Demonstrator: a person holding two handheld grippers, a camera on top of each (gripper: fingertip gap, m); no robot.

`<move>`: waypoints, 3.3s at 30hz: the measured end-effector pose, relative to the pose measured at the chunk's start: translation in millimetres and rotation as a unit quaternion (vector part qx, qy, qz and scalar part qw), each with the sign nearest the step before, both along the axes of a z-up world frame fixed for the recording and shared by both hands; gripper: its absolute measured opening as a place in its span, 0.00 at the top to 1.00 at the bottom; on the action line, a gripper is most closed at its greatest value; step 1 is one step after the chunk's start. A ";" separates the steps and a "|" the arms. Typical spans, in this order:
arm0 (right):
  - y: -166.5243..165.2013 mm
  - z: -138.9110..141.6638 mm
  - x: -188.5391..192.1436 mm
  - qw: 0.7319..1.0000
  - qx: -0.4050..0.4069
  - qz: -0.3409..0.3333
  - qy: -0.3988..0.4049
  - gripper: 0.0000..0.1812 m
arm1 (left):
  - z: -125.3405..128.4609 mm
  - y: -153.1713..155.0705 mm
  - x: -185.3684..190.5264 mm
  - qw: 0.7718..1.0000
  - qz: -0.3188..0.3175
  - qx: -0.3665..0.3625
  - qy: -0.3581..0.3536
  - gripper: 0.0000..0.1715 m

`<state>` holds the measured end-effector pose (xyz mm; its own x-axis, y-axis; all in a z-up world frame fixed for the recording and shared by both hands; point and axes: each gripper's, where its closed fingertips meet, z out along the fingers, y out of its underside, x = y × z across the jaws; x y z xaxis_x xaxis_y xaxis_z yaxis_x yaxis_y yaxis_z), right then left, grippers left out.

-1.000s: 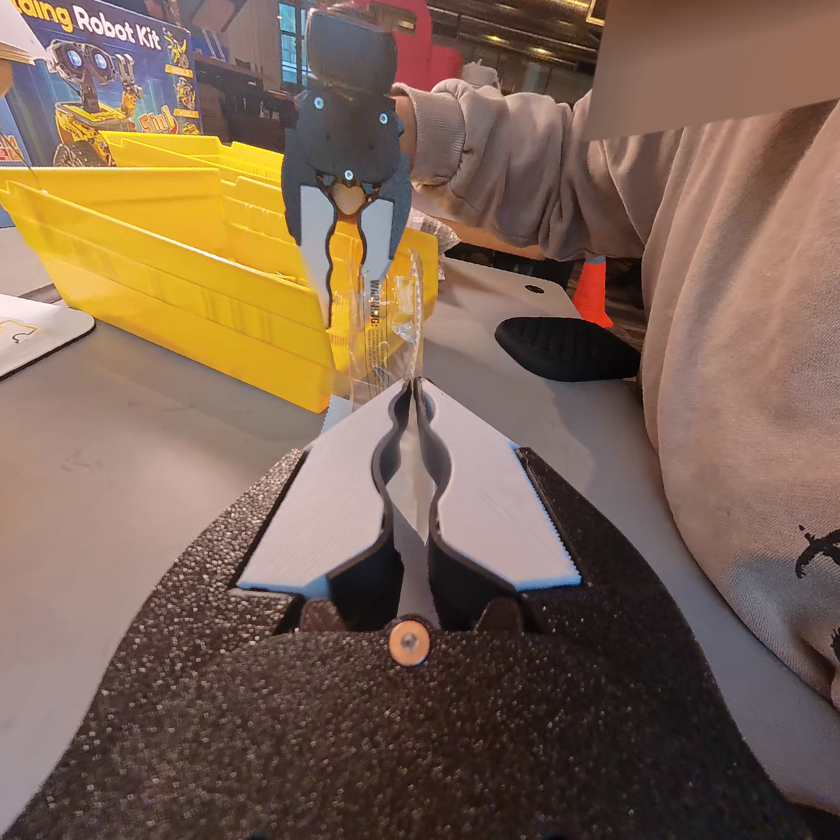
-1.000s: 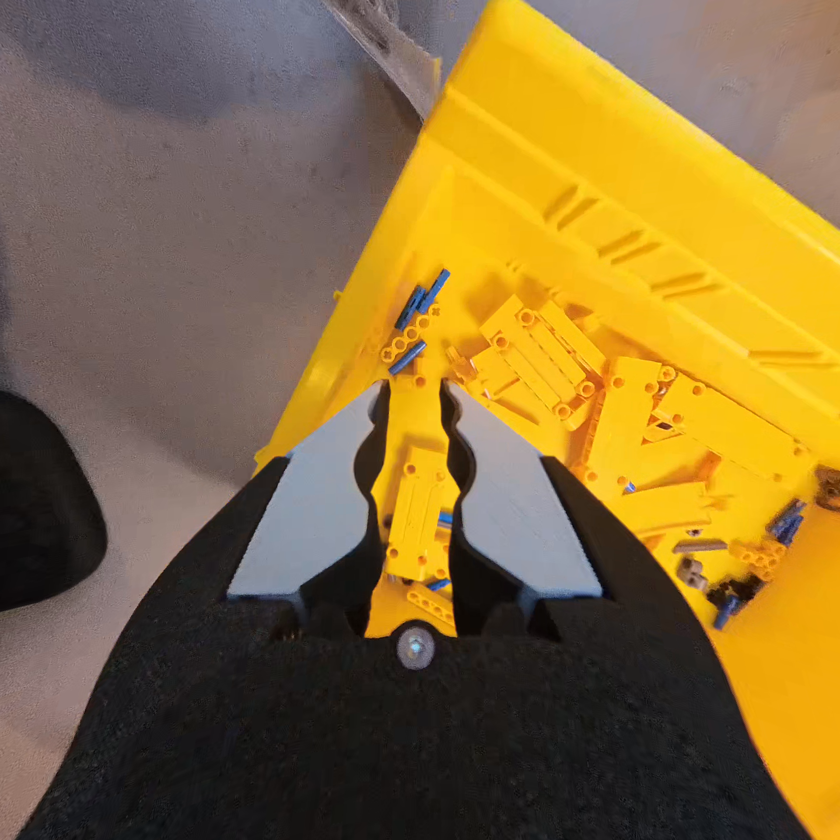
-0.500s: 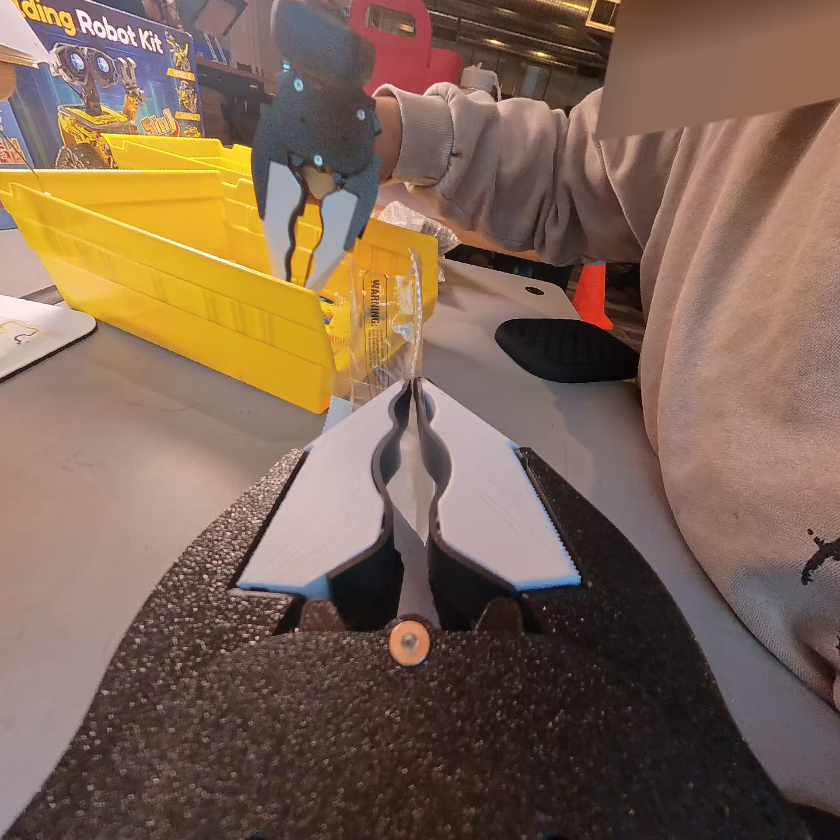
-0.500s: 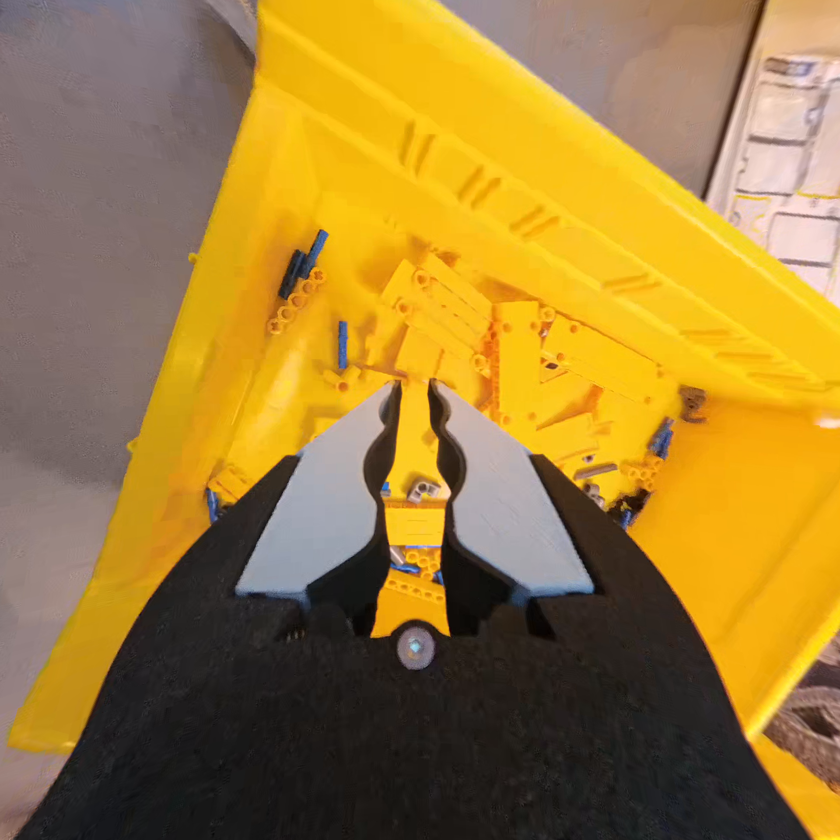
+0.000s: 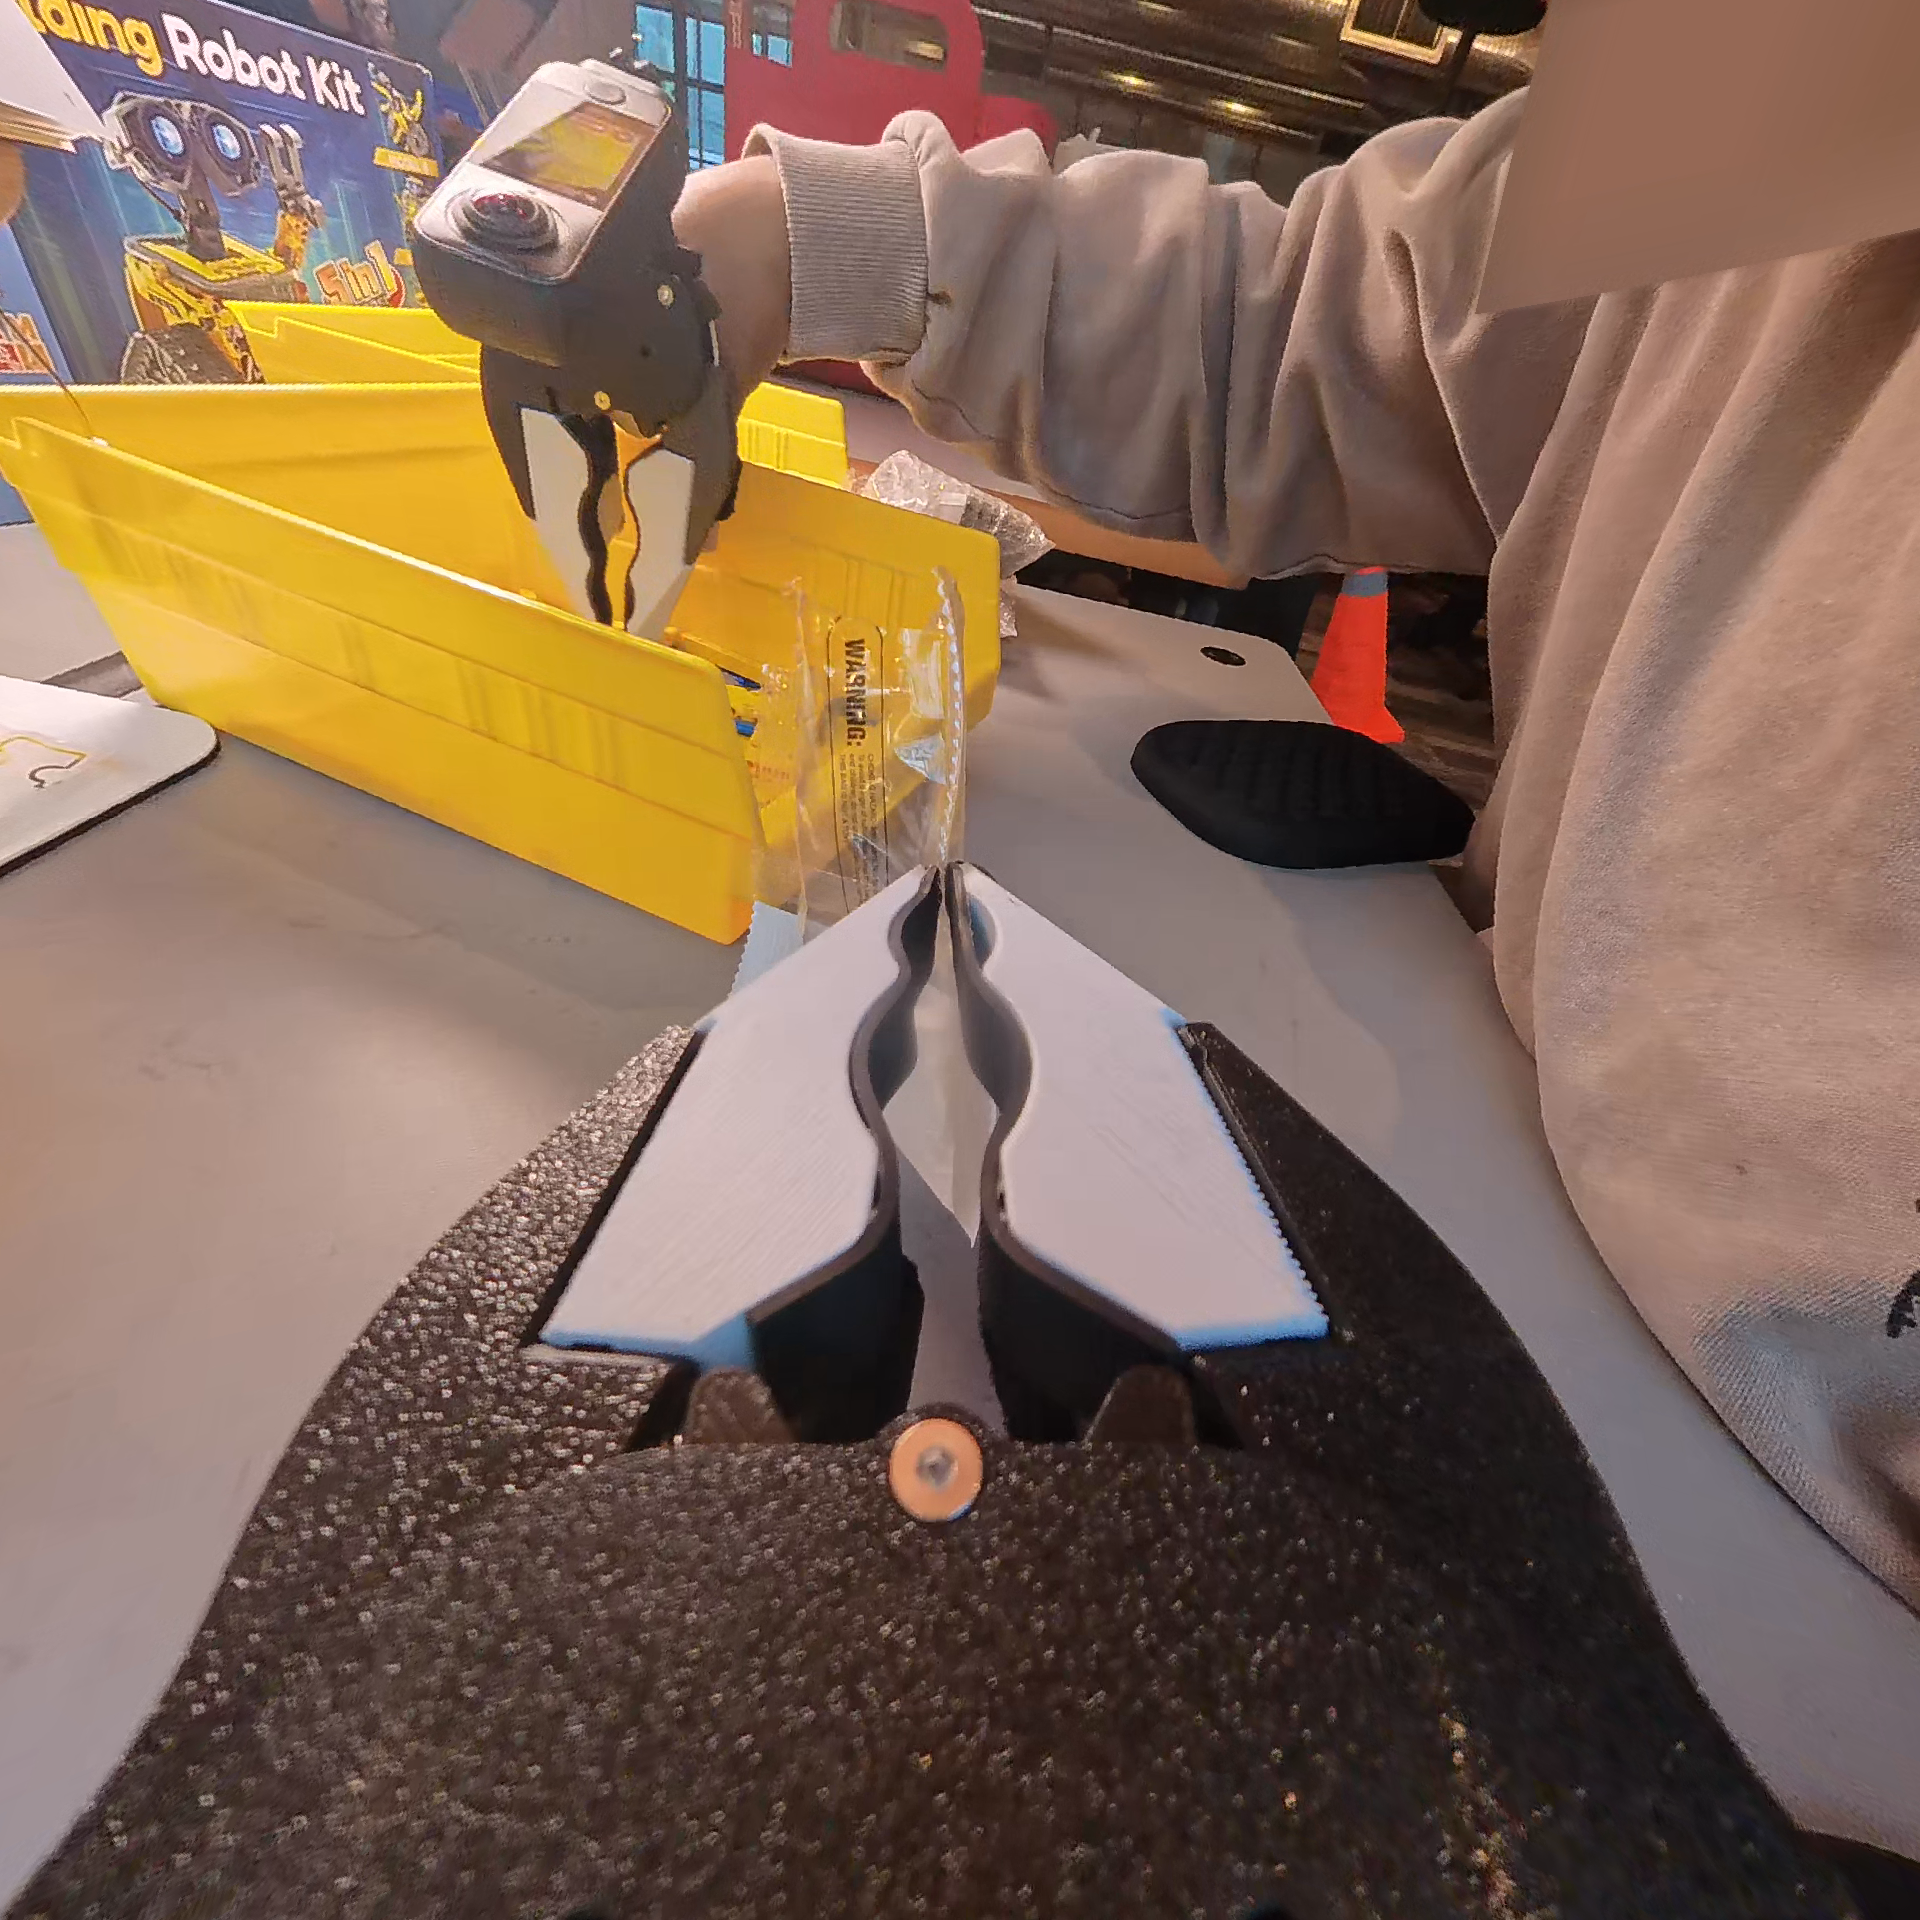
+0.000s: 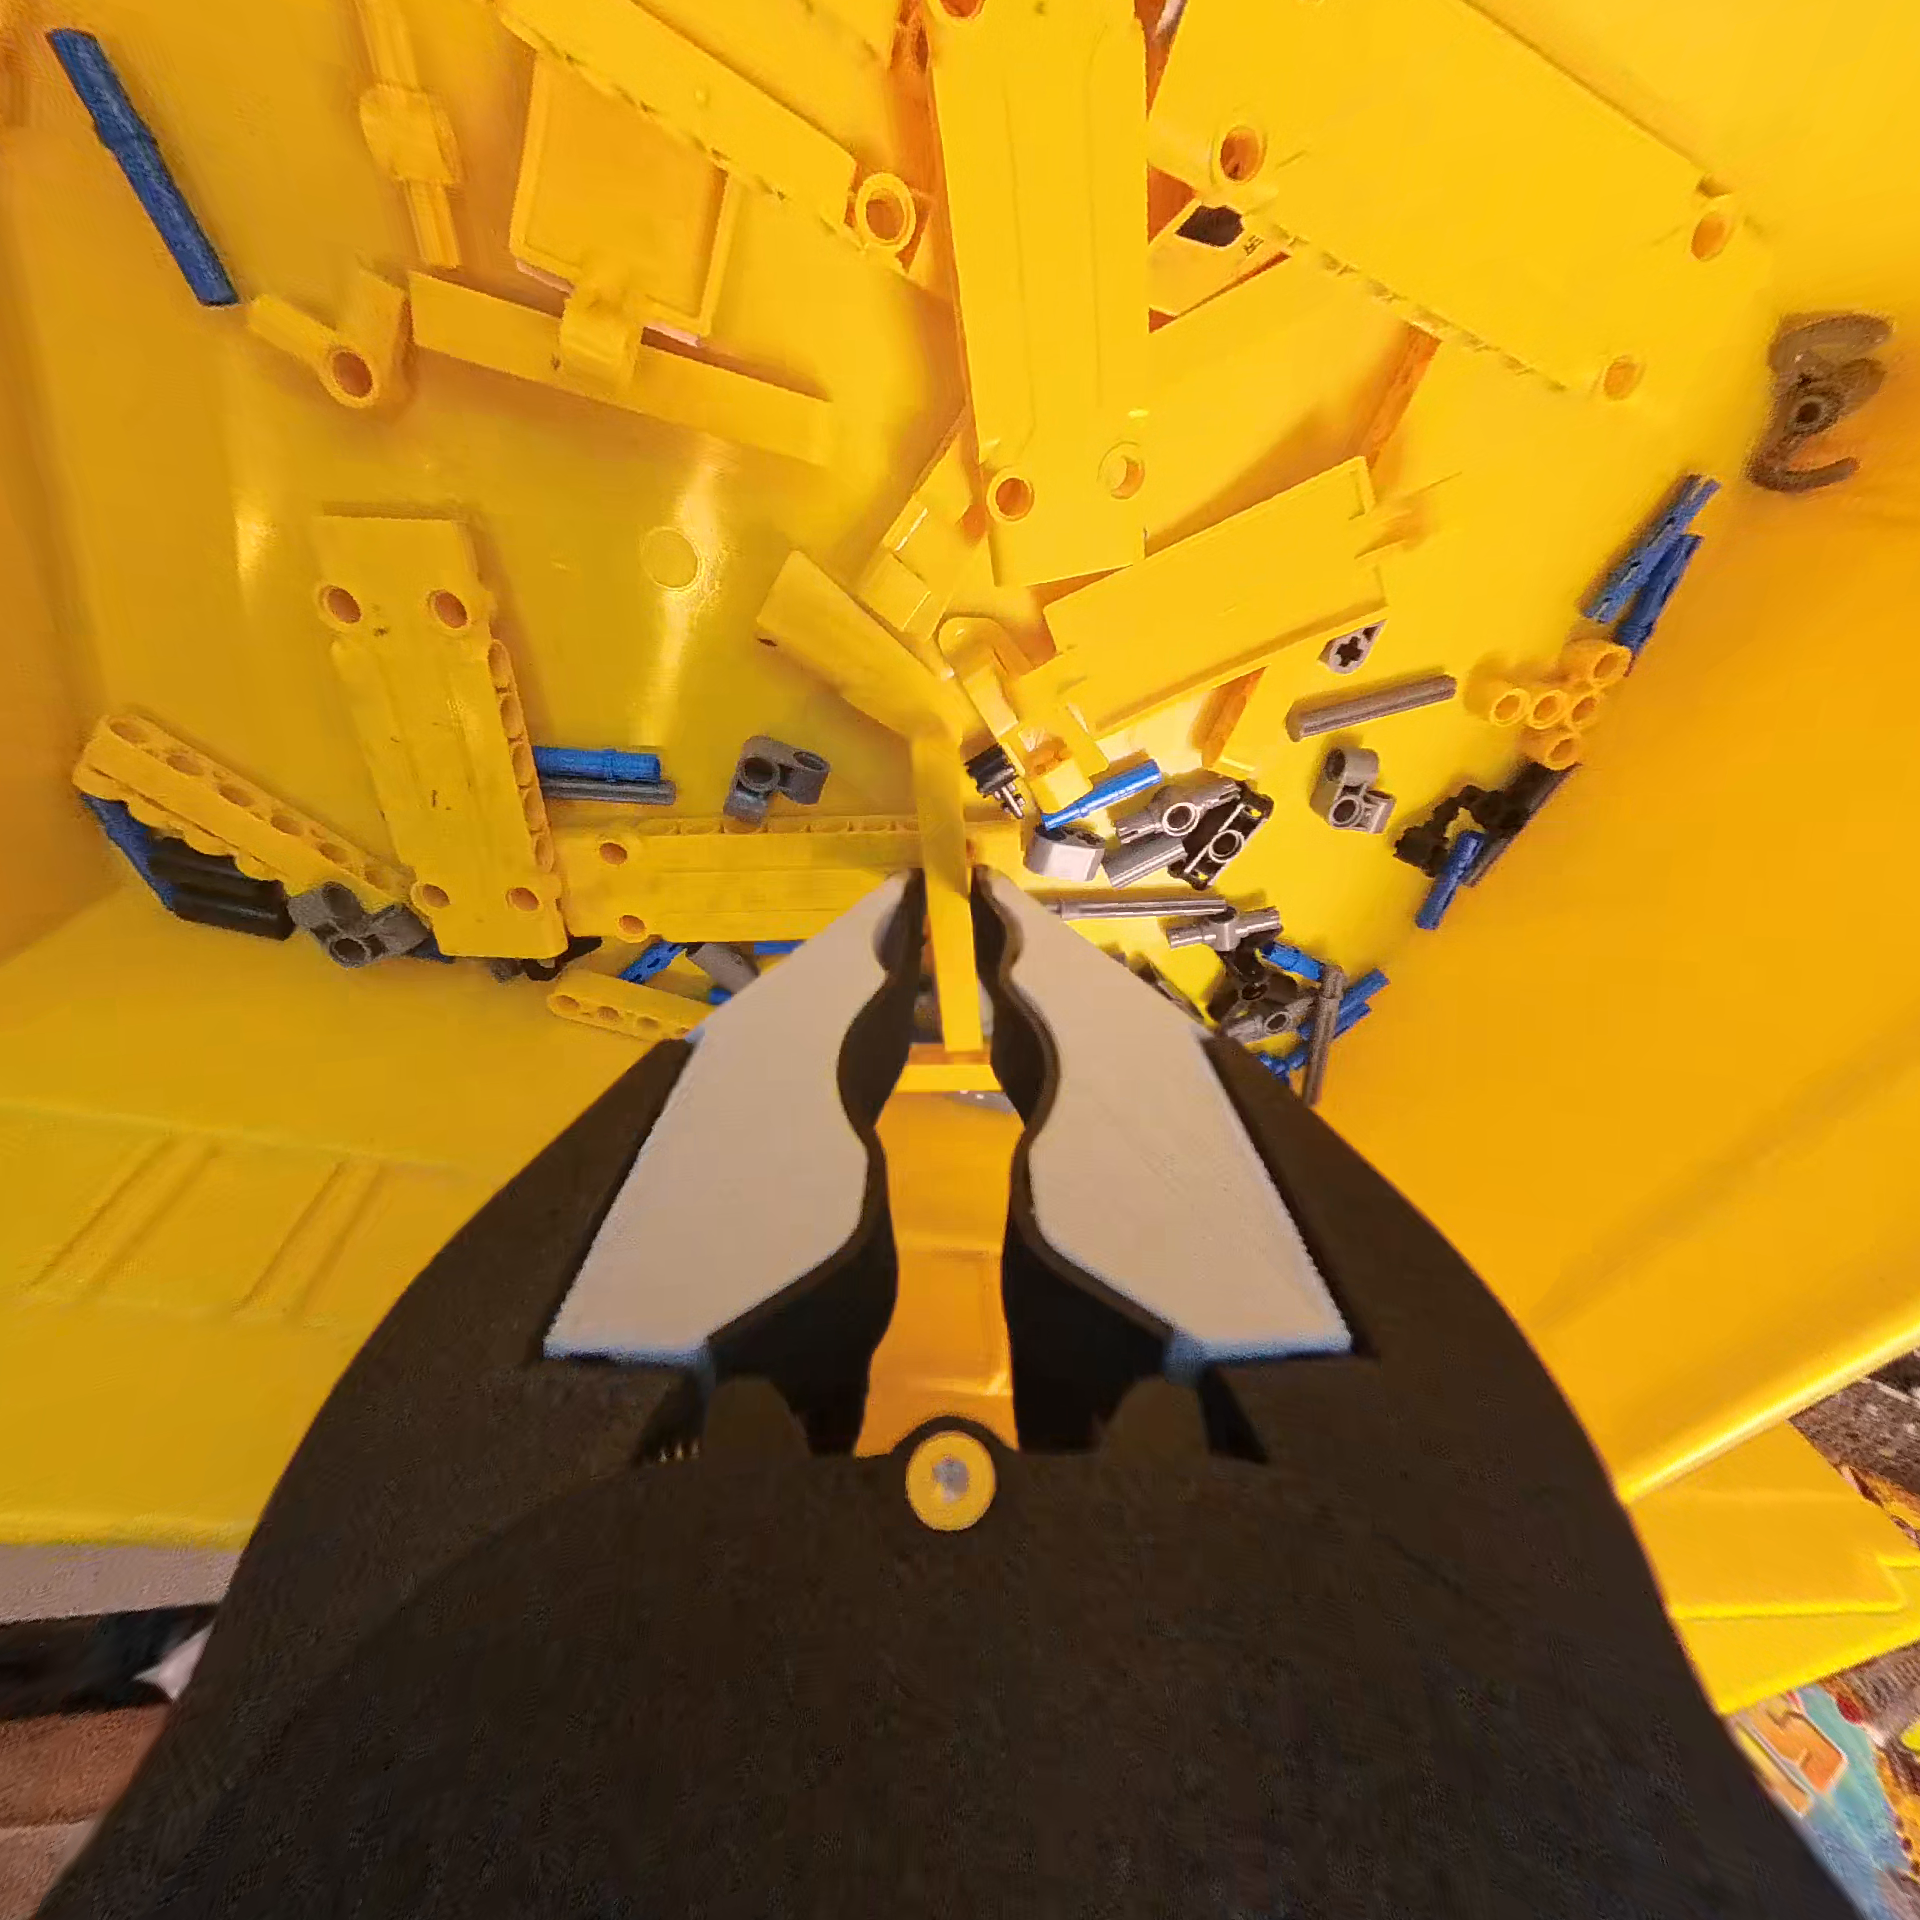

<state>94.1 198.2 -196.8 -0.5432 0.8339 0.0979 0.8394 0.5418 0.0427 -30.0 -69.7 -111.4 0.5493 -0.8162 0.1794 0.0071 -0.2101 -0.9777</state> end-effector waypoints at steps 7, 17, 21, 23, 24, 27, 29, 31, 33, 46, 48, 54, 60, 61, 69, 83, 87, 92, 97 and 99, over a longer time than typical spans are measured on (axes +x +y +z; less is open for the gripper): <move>-42.7 38.5 -45.2 0.983 -0.129 -0.013 0.130 0.96 | -0.8 -1.3 1.7 1.000 -0.005 0.000 0.004 1.00; 11.0 37.0 -10.0 0.998 0.019 -0.038 0.044 0.92 | -1.7 -2.1 3.1 1.000 -0.008 0.000 0.009 1.00; 32.1 13.6 15.3 0.997 0.071 -0.030 -0.028 0.94 | -2.4 -2.4 4.1 1.000 -0.010 0.000 0.012 1.00; 25.6 7.9 16.0 0.998 0.049 -0.026 -0.039 0.93 | -2.4 -2.5 3.8 1.000 -0.009 0.000 0.012 1.00; 25.4 5.8 16.5 0.997 0.048 -0.028 -0.048 0.92 | -2.4 -2.4 3.7 1.000 -0.009 0.000 0.012 1.00; 20.4 0.0 18.7 0.996 0.023 -0.043 -0.071 0.88 | -2.7 -2.4 3.4 1.000 -0.008 0.000 0.013 1.00; 21.8 -1.9 17.9 0.996 0.024 -0.042 -0.073 0.87 | -2.9 -2.7 3.7 1.000 -0.009 0.000 0.014 1.00; 19.7 -6.0 16.3 0.996 0.014 -0.045 -0.072 0.87 | -3.3 -3.1 4.3 1.000 -0.011 0.000 0.016 1.00; 17.4 -8.4 13.7 0.997 0.004 -0.054 -0.064 0.87 | -3.6 -3.4 4.8 1.000 -0.012 0.000 0.018 1.00; 6.4 4.6 4.2 0.996 -0.045 -0.074 -0.007 0.91 | -3.1 -3.0 4.0 1.000 -0.010 0.000 0.015 1.00; -13.1 27.4 -13.7 0.993 -0.089 -0.067 0.049 0.91 | -3.0 -2.8 3.9 1.000 -0.010 0.001 0.016 1.00; -146.0 117.4 -75.6 0.936 -0.263 0.063 0.228 0.91 | -3.2 -2.5 4.5 1.000 -0.010 0.001 0.017 1.00; -229.0 122.2 -104.8 0.913 -0.277 0.157 0.257 0.91 | -2.2 -1.8 2.2 1.000 -0.003 0.005 0.018 1.00; -229.5 116.2 -109.3 0.915 -0.268 0.156 0.259 0.91 | -2.2 -1.5 1.4 1.000 -0.002 0.004 0.018 1.00; -139.1 131.5 -100.5 0.935 -0.184 0.066 0.297 0.86 | 0.1 -0.8 -2.6 1.000 0.000 0.005 0.013 1.00; 16.9 0.6 20.7 0.996 0.019 -0.026 -0.087 0.88 | -1.2 0.4 -3.8 1.000 0.003 0.001 0.008 1.00; 17.1 -6.5 23.9 0.993 0.014 -0.031 -0.113 0.88 | -1.9 -0.3 -2.7 1.000 0.000 0.001 0.012 1.00; 14.3 -12.2 22.5 0.993 0.005 -0.033 -0.110 0.90 | -2.1 -0.7 -2.4 1.000 -0.002 0.002 0.014 1.00; 14.2 -14.5 21.3 0.994 0.000 -0.038 -0.101 0.92 | -2.0 -0.5 -3.0 1.000 -0.001 0.001 0.013 1.00; 8.0 -5.4 13.1 0.996 -0.023 -0.046 -0.068 0.92 | -1.9 -0.5 -3.4 1.000 0.000 0.002 0.013 1.00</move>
<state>107.2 206.2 -202.2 -0.4698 0.8827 -0.0099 0.8739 0.4666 0.1359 -33.3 -70.2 -113.4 0.5532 -0.8171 0.1621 -0.0186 -0.2067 -0.9782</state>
